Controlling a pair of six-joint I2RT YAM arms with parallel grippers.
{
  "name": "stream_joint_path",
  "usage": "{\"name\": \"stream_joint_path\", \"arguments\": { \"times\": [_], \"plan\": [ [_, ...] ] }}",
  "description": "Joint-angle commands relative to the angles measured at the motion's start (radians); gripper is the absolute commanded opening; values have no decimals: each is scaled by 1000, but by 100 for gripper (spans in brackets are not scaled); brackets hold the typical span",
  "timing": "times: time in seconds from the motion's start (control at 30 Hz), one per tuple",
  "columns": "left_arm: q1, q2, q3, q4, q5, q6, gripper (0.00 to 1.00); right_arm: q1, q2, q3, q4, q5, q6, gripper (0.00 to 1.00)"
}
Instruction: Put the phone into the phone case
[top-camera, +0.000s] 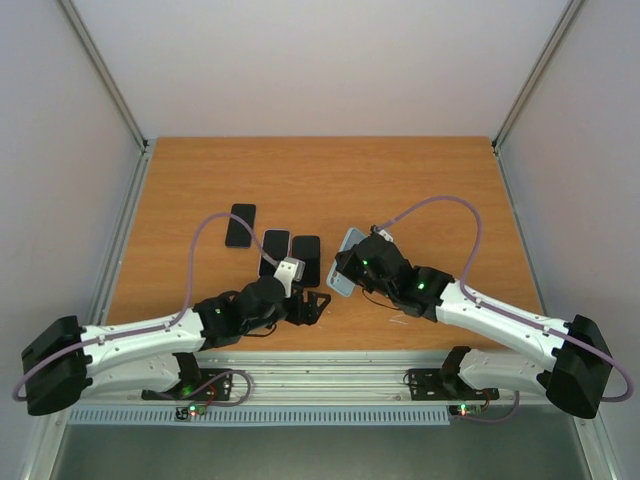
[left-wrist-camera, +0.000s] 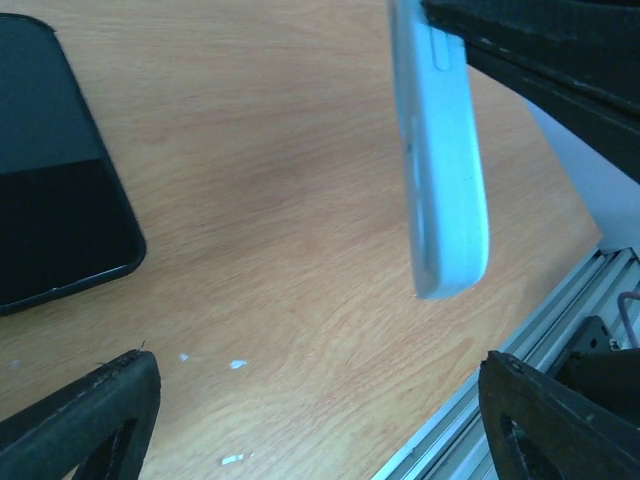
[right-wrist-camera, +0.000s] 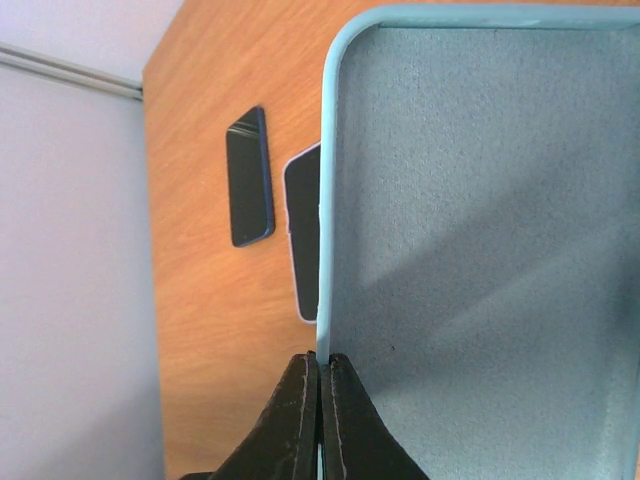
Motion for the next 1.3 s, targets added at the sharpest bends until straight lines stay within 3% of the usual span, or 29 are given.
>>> {"name": "stream_joint_path", "arguments": {
  "times": [0.0, 0.5, 0.7, 0.77, 0.93, 1.07, 1.27],
  "plan": [
    [-21, 56, 16, 188, -35, 29, 86, 16, -20, -15, 108, 28, 48, 1],
    [-21, 220, 53, 402, -106, 97, 51, 28, -37, -38, 167, -4, 59, 1],
    [-20, 216, 45, 389, -109, 103, 16, 27, -38, -47, 166, -5, 39, 1],
    [-20, 190, 41, 345, -132, 108, 9, 28, -43, -43, 154, -3, 19, 3],
    [-9, 120, 48, 218, -137, 150, 2, 24, -61, 4, 64, -6, -105, 22],
    [19, 33, 72, 49, -140, 210, 0, 3, -93, 41, -8, -54, -285, 45],
    [85, -120, 118, -244, -72, 270, 0, -46, -137, 146, -248, -92, -617, 63]
  ]
}}
